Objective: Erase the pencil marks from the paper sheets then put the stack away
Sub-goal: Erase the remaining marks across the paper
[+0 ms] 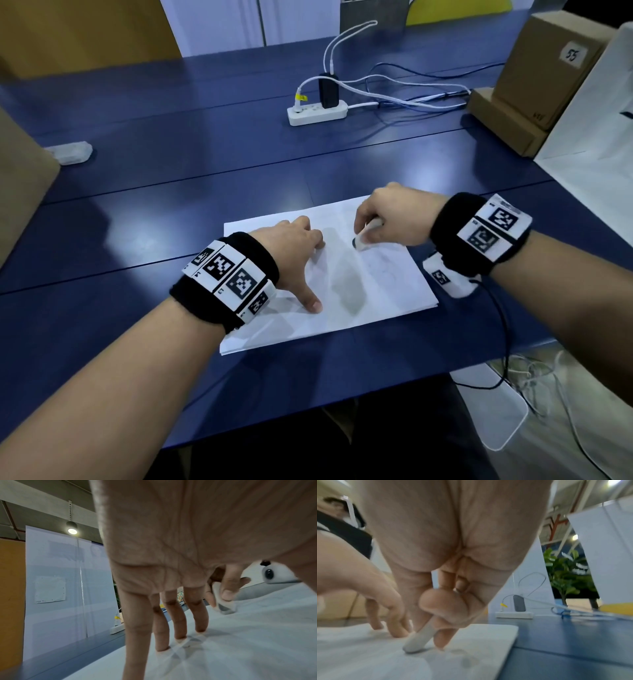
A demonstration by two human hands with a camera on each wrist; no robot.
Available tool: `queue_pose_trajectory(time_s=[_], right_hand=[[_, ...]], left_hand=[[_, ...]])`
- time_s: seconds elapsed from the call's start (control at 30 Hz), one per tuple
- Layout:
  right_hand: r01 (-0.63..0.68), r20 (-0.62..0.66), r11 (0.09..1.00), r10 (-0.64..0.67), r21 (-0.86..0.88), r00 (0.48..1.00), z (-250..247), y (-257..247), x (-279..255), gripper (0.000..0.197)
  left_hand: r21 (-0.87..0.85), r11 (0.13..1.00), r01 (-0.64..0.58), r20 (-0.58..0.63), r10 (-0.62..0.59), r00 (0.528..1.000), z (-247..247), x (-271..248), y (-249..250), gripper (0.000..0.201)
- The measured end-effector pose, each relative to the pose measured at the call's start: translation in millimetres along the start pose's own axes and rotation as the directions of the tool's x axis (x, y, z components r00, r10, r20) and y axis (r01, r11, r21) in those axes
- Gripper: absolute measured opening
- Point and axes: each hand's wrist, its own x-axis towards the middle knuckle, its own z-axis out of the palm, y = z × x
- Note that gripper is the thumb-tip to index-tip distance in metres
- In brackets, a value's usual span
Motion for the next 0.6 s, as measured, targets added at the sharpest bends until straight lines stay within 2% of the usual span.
queue_pose_trajectory(time_s=[0.03,0.07,0.13,0.17,0.2,0.23,0.27,0.33,0.4,0.43,0.5,0.57,0.6], right_hand=[[-0.009,-0.028,1.0,0.009,-0.002,1.0,-1,2,0,0.017],[0.006,0.004,1.0,-0.006,0.0,1.0,0,3,-4,0.016],[0.081,0.191,0.997,-0.079,-0.004,0.978,3,-3,-17,0.013],[0.11,0.299,0.994,-0.106,0.004,0.948,5,-7,-25,0.013],[0.119,0.372,0.993,-0.118,0.02,0.921,8,-9,-30,0.013],[0.115,0.389,0.993,-0.119,0.034,0.914,8,-9,-30,0.013],[0.103,0.349,0.994,-0.109,0.035,0.931,7,-7,-27,0.012],[0.061,0.176,0.998,-0.064,0.023,0.982,1,-1,-10,0.012],[0.029,0.015,1.0,-0.029,0.006,0.999,-2,5,-1,0.015],[0.029,-0.008,1.0,-0.029,0.003,1.0,-2,6,-1,0.014],[0.062,0.105,0.998,-0.064,0.014,0.992,0,4,-11,0.011],[0.089,0.297,0.996,-0.095,0.031,0.95,3,-5,-25,0.009],[0.099,0.347,0.995,-0.103,0.031,0.932,3,-9,-28,0.009]], left_hand=[[-0.001,1.0,-0.003,0.001,0.003,1.0,0,0,1,0.109],[-0.002,1.0,-0.005,0.002,0.005,1.0,0,0,1,0.109],[-0.005,1.0,-0.008,0.001,0.008,1.0,0,0,1,0.107],[-0.002,1.0,-0.01,-0.001,0.01,1.0,0,0,1,0.105],[0.003,1.0,-0.014,-0.004,0.014,1.0,0,1,0,0.103],[0.005,1.0,-0.018,-0.006,0.018,1.0,0,1,0,0.102],[0.005,1.0,-0.023,-0.009,0.023,1.0,1,1,1,0.101],[0.006,1.0,-0.029,-0.012,0.029,1.0,1,0,0,0.104],[0.0,1.0,-0.03,-0.012,0.03,0.999,1,0,1,0.106],[-0.003,0.999,-0.033,-0.014,0.033,0.999,0,0,1,0.106],[-0.014,0.999,-0.04,-0.014,0.04,0.999,1,0,0,0.106],[-0.028,0.999,-0.045,-0.015,0.044,0.999,2,1,-1,0.105],[-0.032,0.999,-0.043,-0.015,0.043,0.999,2,1,-1,0.104]])
